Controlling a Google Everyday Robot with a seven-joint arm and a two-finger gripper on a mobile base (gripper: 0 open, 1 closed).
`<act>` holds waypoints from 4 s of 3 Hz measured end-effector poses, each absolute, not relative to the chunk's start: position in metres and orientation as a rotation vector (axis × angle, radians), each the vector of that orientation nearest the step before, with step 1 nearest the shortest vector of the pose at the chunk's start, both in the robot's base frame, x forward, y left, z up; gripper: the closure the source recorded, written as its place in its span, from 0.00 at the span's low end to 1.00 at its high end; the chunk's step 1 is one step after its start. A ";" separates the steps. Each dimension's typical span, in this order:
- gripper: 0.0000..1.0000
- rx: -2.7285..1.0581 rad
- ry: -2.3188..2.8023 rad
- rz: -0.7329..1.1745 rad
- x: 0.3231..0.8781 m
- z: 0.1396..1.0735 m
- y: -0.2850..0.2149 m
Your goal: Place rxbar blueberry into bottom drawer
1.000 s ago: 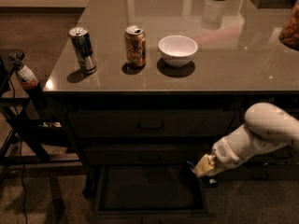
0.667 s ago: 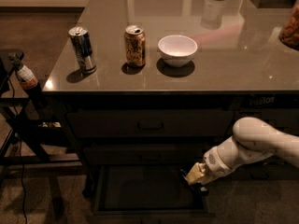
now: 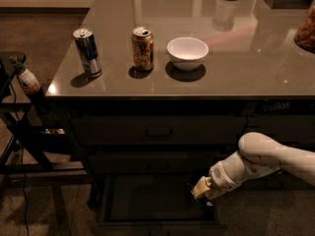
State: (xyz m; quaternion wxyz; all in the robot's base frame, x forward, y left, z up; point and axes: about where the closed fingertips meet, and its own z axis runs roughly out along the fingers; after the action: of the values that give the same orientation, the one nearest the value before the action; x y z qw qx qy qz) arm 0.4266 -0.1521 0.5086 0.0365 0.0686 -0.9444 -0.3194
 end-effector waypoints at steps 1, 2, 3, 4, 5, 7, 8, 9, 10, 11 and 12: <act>1.00 0.126 -2.851 -1.047 0.423 0.474 -0.138; 1.00 -0.008 -2.821 -1.096 0.426 0.429 -0.126; 1.00 -0.127 -2.789 -1.130 0.435 0.386 -0.116; 1.00 -0.128 -2.789 -1.130 0.435 0.385 -0.116; 1.00 -0.184 -2.768 -1.157 0.434 0.362 -0.109; 1.00 -0.331 -2.728 -1.235 0.454 0.303 -0.094; 1.00 -0.331 -2.728 -1.235 0.454 0.303 -0.094; 1.00 -0.357 -2.715 -1.303 0.467 0.284 -0.078; 1.00 -0.373 -2.713 -1.354 0.490 0.266 -0.062; 1.00 -0.372 -2.746 -1.370 0.527 0.249 -0.046; 1.00 -0.372 -2.747 -1.370 0.527 0.249 -0.046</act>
Offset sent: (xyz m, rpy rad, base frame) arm 0.0098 0.0385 -0.1401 0.1196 0.1386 -0.2413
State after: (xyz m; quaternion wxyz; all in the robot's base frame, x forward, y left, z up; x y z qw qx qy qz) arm 0.5275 -0.0464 0.2490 0.0247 -0.1202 -0.8881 -0.4430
